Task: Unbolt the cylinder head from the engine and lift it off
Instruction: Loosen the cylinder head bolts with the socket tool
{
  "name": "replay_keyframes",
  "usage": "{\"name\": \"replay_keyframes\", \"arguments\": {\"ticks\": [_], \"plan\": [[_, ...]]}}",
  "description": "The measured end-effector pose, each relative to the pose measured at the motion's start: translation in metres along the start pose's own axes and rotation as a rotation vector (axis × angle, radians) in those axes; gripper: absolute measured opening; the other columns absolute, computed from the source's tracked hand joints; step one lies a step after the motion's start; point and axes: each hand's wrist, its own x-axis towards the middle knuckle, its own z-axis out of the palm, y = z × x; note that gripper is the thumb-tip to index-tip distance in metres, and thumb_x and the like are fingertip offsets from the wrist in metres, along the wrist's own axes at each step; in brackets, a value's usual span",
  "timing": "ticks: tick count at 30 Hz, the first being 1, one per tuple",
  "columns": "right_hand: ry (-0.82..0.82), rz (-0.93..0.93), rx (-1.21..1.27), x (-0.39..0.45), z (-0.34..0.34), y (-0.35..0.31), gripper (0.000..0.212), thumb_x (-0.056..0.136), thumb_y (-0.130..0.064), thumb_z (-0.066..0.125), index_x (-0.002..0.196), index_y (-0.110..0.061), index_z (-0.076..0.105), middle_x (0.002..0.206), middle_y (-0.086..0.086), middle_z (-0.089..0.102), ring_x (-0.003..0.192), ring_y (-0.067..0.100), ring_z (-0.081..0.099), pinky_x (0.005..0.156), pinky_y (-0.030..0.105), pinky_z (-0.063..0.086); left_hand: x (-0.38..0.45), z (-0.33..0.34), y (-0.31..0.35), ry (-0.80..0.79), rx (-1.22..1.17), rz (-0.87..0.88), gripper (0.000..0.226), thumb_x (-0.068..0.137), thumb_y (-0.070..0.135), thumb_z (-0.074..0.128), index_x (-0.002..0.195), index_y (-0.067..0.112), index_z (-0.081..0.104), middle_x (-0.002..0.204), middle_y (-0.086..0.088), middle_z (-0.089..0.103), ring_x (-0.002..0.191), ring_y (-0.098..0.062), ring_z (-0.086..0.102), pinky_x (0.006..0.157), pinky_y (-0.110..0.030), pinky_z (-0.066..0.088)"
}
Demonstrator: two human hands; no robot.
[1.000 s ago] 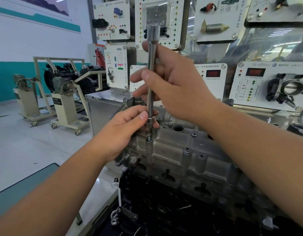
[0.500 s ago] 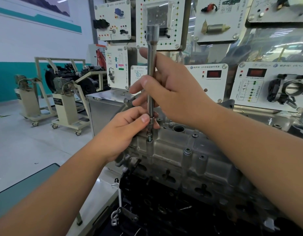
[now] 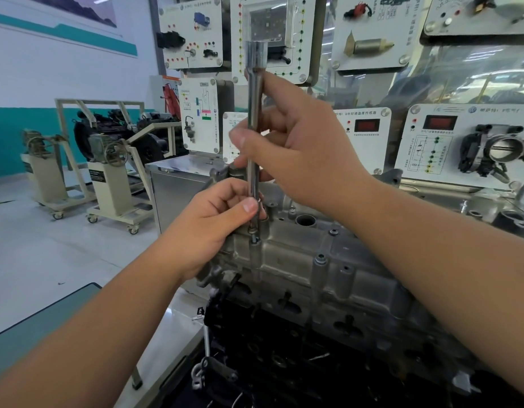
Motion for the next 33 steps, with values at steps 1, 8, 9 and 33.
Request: {"name": "replay_keyframes", "arguments": {"ticks": [1,8,9,33], "plan": [[0.021,-0.002,-0.006,0.0001,-0.0006,0.0001,0.043,0.096,-0.015,0.064,0.137,-0.02,0.053,0.088,-0.001,0.074,0.073,0.01,0.075,0.07,0.034,0.063,0.0004,0.0007,-0.0009,0.015,0.011,0.012,0.007,0.084,0.039,0.069,0.087,0.035,0.074,0.084,0.004,0.073,0.077,-0.007,0.068,0.07,-0.021,0.055],[-0.067,0.024,0.045,0.0011,-0.0006,-0.0011,0.041,0.101,-0.008,0.05,0.14,-0.022,0.045,0.097,-0.003,0.073,0.076,0.007,0.075,0.063,0.016,0.054,-0.0012,-0.0036,0.0013,-0.021,-0.009,-0.064,0.019,0.085,0.043,0.064,0.095,0.034,0.077,0.092,0.001,0.076,0.084,-0.011,0.072,0.072,-0.023,0.057],[-0.068,0.025,0.045,0.0011,-0.0004,-0.001,0.041,0.101,-0.007,0.05,0.14,-0.021,0.045,0.097,-0.003,0.073,0.076,0.007,0.075,0.062,0.015,0.053,-0.0009,-0.0045,0.0017,-0.03,-0.015,-0.065,0.018,0.084,0.042,0.065,0.095,0.033,0.077,0.092,0.001,0.076,0.084,-0.011,0.072,0.072,-0.024,0.058],[-0.071,-0.03,0.06,0.0003,0.0003,-0.0031,0.041,0.101,-0.009,0.053,0.125,-0.04,0.041,0.1,-0.008,0.073,0.078,0.008,0.075,0.069,0.023,0.06,0.0022,-0.007,0.0061,-0.093,-0.009,-0.099,0.022,0.092,0.027,0.058,0.094,0.035,0.078,0.089,0.002,0.074,0.085,-0.01,0.07,0.075,-0.024,0.057]]}}
